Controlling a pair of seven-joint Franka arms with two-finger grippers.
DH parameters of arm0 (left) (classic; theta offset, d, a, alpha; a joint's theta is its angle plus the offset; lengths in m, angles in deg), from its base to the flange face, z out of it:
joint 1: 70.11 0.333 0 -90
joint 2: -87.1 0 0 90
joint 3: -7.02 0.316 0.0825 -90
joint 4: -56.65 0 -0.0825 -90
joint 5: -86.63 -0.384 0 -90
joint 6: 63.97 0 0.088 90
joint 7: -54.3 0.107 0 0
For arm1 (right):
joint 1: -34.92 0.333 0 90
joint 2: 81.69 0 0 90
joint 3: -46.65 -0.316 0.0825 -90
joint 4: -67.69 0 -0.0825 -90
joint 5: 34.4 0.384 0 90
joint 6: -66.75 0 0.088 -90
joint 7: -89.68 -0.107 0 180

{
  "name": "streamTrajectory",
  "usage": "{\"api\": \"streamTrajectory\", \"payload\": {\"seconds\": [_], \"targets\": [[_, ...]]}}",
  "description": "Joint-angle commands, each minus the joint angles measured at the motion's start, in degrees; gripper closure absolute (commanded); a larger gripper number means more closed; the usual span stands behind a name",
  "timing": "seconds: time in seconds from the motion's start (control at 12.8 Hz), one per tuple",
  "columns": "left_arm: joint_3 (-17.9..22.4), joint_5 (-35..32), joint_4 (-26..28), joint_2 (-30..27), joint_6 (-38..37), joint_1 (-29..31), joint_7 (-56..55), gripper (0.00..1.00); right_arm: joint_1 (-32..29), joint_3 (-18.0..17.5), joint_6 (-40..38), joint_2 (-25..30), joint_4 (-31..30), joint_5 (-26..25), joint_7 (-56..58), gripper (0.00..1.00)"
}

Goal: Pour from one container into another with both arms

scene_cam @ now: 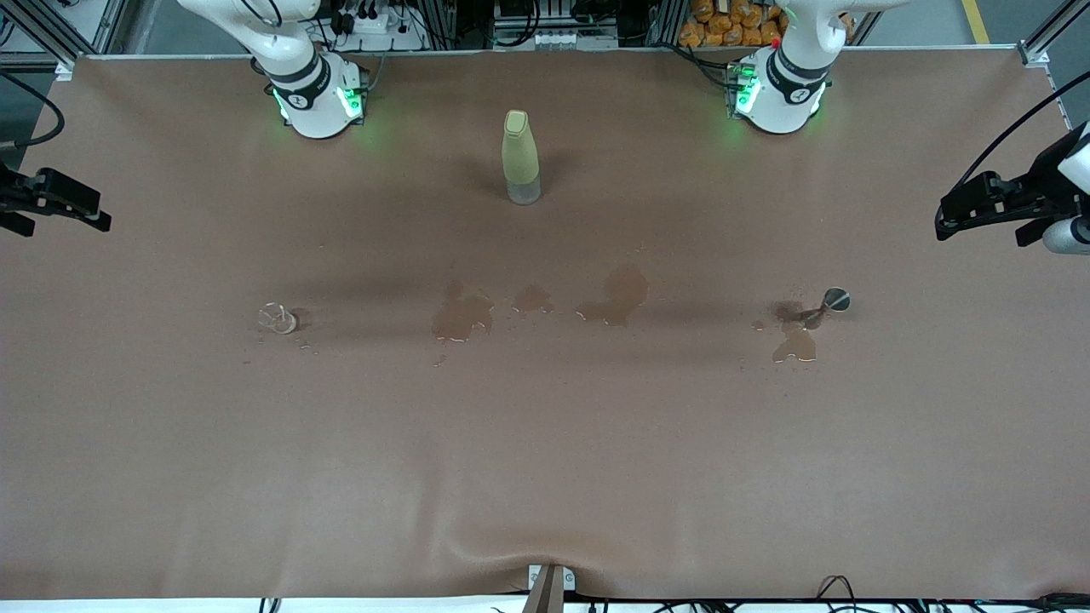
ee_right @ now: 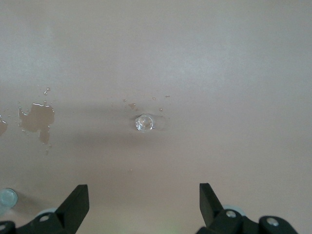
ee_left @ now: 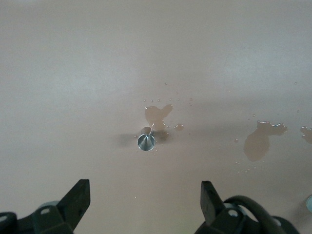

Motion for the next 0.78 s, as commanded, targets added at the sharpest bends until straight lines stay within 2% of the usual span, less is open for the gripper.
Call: {"api": "streamTrajectory", "payload": {"seconds": [0.0, 0.7], "targets": [[-0.2, -0.2, 0.9, -1.0, 0.5, 0.3, -0.1, 0.0, 1.2, 0.7, 0.4, 1.2, -1.2, -1.1, -1.2, 0.0], [-0.3, -0.4, 0.1, -0.4, 0.5, -0.2, 0.6, 0.0, 0.8, 0.7, 0.5, 0.9, -1.0, -1.1, -1.1, 0.0]]}}
